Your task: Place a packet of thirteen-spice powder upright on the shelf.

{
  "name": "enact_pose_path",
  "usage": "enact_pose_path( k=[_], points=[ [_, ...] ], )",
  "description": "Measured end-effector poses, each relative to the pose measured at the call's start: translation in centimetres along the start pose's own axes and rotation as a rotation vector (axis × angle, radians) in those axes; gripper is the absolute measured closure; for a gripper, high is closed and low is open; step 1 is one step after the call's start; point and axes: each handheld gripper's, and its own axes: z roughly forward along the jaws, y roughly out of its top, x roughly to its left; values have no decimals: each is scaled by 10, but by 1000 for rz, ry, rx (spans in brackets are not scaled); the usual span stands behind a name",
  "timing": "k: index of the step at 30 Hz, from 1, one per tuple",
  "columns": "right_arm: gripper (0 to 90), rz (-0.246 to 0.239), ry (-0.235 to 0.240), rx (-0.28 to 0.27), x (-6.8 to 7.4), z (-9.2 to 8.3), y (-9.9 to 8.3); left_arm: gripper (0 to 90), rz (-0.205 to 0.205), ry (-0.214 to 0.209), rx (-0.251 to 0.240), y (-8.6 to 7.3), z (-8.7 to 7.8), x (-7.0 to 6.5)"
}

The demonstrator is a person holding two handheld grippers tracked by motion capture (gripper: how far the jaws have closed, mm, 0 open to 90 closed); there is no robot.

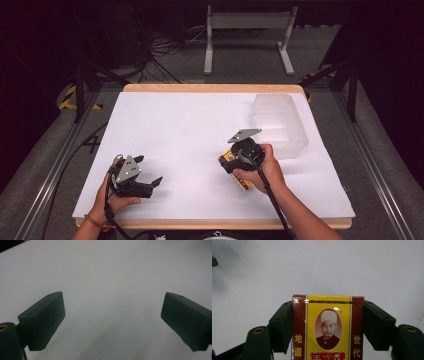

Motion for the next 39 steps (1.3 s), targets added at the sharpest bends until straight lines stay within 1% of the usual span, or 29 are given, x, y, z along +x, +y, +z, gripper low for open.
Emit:
enact_pose_path(
  k=[1, 5, 7, 8, 10, 11, 12, 13, 15, 18, 20, 21, 23, 28, 30, 31, 32, 33, 35, 38, 39],
  points=[
    [327, 5, 1, -2, 0, -2, 0, 61, 2, 0, 2, 0, 0, 0],
    [327, -1, -1, -37, -3, -7, -1, 61, 3, 2, 3, 0, 0, 0],
    [327, 7, -2, -71, -6, -11, -1, 61, 0, 2, 2, 0, 0, 0],
    [327, 7, -2, -71, -6, -11, -1, 61, -4, 3, 1, 0, 0, 0],
    [327, 10, -10, -96, -8, -13, 0, 61, -3, 3, 5, 0, 0, 0],
    [327, 5, -19, -109, -9, -15, 0, 61, 0, 1, 6, 0, 1, 0],
    [327, 7, -26, -134, -11, -17, 1, 62, 3, 1, 7, 0, 1, 0],
    [327, 7, -26, -134, -11, -17, 1, 62, 4, 1, 7, 0, 1, 0],
    [327, 9, -45, -158, -14, -18, 3, 61, 2, 0, 4, 0, 1, 1],
    [327, 11, -67, -175, -18, -19, 5, 62, -1, 1, 3, 0, 0, 0],
    [327, 1, -71, -185, -21, -18, 6, 61, -1, 2, 3, 0, 0, 0],
    [327, 0, -83, -189, -22, -18, 8, 61, -1, 1, 2, 0, 1, 1],
    [327, -1, -83, -196, -22, -18, 9, 61, 1, 1, 6, 0, 1, 1],
    [327, 15, -102, -238, -26, -21, 20, 62, 8, 0, 8, 0, 1, 1],
    [327, 19, -99, -255, -28, -22, 23, 62, 3, 1, 6, 0, 0, 1],
    [327, 22, -107, -261, -29, -23, 25, 61, 2, 0, 3, -1, 0, 1],
    [327, 15, -133, -275, -32, -25, 27, 62, 2, 1, 2, -1, 1, 1],
    [327, 15, -133, -275, -32, -25, 27, 62, 5, 1, 6, -1, 1, 1],
    [327, 19, -159, -289, -36, -28, 29, 62, 10, -1, 7, -1, 1, 1],
    [327, 25, -179, -306, -43, -31, 30, 62, 6, -1, 8, -1, 1, 0],
    [327, 33, -185, -313, -46, -33, 31, 62, 11, -1, 10, -1, 1, 0]
  ],
)
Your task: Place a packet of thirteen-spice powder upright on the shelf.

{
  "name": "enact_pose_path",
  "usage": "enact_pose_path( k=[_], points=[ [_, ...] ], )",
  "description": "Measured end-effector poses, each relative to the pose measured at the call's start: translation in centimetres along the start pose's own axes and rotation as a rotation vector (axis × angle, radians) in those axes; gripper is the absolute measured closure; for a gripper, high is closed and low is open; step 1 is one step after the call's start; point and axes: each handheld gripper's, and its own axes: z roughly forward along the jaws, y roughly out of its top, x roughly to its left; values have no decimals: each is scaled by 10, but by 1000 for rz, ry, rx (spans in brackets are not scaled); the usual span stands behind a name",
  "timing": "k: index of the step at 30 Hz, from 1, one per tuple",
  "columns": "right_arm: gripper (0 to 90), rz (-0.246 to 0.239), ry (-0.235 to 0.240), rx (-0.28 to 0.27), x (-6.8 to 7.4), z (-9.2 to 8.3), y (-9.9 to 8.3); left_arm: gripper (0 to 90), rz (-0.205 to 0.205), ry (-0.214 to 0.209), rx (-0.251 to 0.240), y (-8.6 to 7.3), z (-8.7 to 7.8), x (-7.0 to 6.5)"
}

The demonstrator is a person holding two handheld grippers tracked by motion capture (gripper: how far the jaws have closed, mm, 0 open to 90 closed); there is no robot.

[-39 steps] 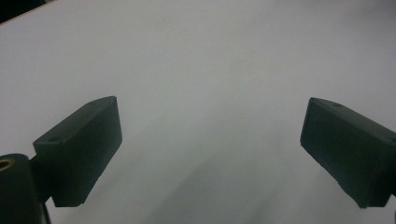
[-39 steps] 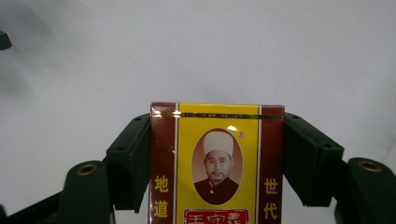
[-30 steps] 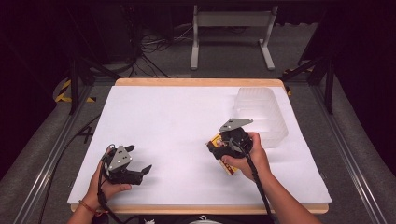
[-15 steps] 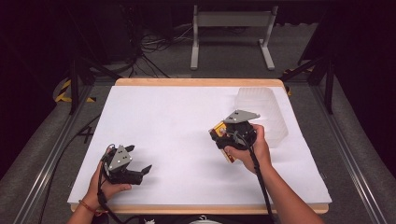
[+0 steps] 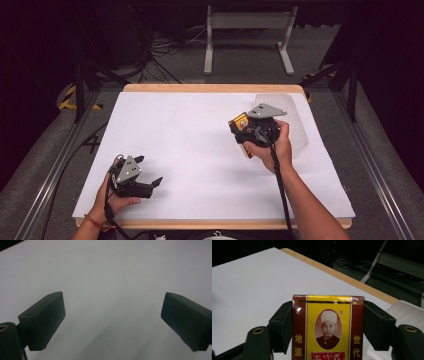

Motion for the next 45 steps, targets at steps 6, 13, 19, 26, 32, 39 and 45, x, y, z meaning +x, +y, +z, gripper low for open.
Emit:
enact_pose_path(
  k=[6, 13, 19, 26, 32, 39, 45],
  points=[
    [327, 37, -43, -33, -20, -5, 3, 62, -5, -1, -3, 0, 0, 0],
    [326, 67, -104, -34, -43, -5, 0, 62, -1, -4, -1, 0, 0, 0],
    [326, 96, -138, -29, -67, 5, -3, 62, 2, -11, 10, 0, 3, -1],
    [326, 135, -173, -12, -90, 16, -7, 62, -1, -12, 10, -1, 3, 0],
    [325, 188, -180, -9, -106, 21, -22, 64, 7, -12, 15, -1, 4, -1],
    [324, 195, -192, 5, -112, 25, -32, 64, 9, -11, 21, -1, 5, -1],
    [324, 194, -211, 14, -114, 28, -34, 64, 10, -13, 23, -1, 5, -1]
  ],
)
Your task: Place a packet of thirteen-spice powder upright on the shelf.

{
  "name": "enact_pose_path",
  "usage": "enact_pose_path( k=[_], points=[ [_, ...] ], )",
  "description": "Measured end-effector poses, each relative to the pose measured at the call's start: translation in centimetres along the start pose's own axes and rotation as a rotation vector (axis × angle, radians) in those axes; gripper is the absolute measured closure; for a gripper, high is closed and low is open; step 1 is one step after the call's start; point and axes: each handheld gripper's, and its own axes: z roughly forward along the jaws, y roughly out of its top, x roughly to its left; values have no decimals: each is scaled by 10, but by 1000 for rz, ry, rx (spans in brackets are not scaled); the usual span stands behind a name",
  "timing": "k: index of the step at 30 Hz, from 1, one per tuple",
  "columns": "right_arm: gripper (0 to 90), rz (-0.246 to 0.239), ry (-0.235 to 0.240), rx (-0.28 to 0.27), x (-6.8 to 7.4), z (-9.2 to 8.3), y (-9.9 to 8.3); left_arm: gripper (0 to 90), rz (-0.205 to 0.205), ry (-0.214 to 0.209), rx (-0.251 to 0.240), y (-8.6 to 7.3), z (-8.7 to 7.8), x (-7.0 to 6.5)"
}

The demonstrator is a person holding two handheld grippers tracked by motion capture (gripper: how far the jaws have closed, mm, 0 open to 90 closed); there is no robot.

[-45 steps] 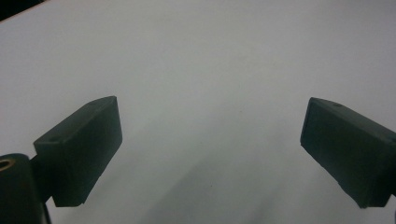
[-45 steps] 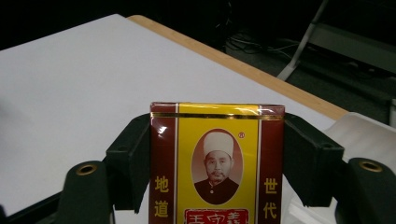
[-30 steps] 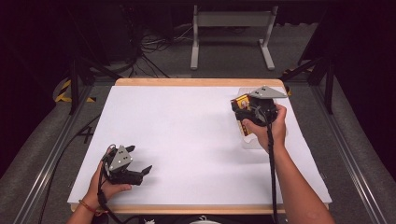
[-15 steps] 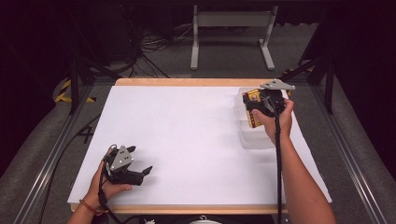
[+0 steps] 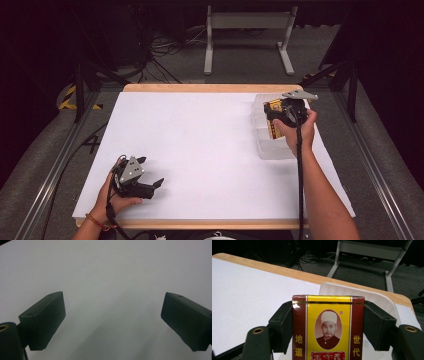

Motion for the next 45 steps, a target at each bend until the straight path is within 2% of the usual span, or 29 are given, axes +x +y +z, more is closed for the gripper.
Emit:
enact_pose_path(
  k=[6, 10, 18, 21, 23, 26, 33, 45],
  points=[
    [324, -1, -15, 19, -1, 4, -1, 64, 1, -3, 0, 0, 0, 0],
    [323, 19, -10, 17, -3, 5, -2, 64, 0, -4, 2, -1, 0, 1],
    [321, 25, 16, 77, -9, 4, -3, 64, 4, -3, 6, 0, 1, 0],
    [322, 13, -6, 92, -9, 3, -3, 64, 6, -3, 5, 0, 1, 0],
    [322, 16, -1, 106, -10, -1, -3, 64, 3, -3, 4, 0, 0, 0],
    [322, 12, 6, 96, -12, -8, -3, 64, 1, -2, 3, -1, 0, 0],
    [322, -27, 4, 105, -11, -24, -6, 64, 4, 2, 2, 0, -1, 0],
    [322, -30, 7, 97, -12, -42, -20, 64, 0, 4, -4, 0, -2, 1]
  ],
)
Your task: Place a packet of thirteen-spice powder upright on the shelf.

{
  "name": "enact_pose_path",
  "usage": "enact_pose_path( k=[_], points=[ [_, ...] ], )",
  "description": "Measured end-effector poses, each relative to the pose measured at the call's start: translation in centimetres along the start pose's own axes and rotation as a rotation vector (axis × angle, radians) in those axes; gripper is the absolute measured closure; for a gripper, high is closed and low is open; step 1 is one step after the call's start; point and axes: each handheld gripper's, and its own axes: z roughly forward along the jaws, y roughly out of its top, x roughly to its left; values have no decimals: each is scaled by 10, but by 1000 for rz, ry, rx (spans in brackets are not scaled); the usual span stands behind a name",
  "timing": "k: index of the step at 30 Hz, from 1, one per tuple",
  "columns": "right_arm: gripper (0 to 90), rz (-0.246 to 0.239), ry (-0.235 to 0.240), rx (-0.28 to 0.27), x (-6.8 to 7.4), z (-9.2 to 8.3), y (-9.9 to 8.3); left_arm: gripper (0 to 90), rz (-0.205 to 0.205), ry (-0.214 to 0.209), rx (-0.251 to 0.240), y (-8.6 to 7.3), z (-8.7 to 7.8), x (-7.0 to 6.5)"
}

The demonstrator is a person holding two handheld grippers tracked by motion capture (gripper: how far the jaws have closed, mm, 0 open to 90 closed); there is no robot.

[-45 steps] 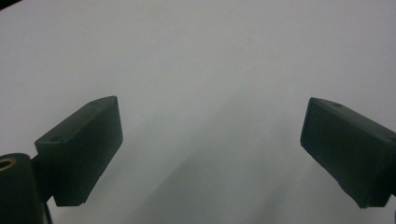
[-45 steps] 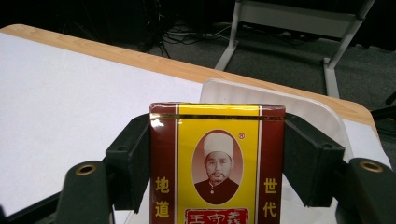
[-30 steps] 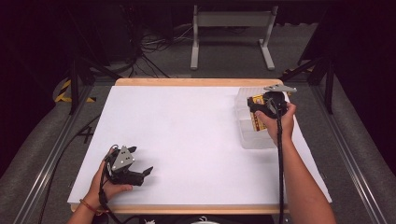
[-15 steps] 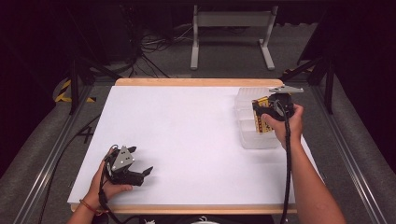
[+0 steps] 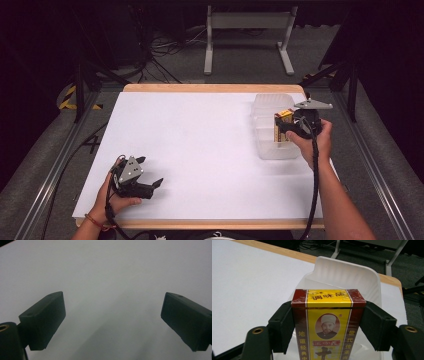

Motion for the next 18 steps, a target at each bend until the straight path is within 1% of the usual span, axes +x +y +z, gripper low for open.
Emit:
enact_pose_path(
  k=[5, 8, 11, 15, 18],
  points=[
    [322, -9, 6, -4, 3, -4, -9, 64, -2, 1, -4, 0, -1, 0],
    [322, -26, 0, -12, 4, -5, -13, 64, -6, 2, -6, 0, -1, 0],
    [322, -28, 1, -20, 5, -7, -15, 64, -2, 3, -9, 0, -1, 1],
    [322, -30, 7, -25, 4, -8, -18, 64, -7, 4, -13, 0, -2, 1],
    [322, -41, 7, -24, 5, -9, -21, 64, -8, 6, -17, 0, -3, 1]
  ],
)
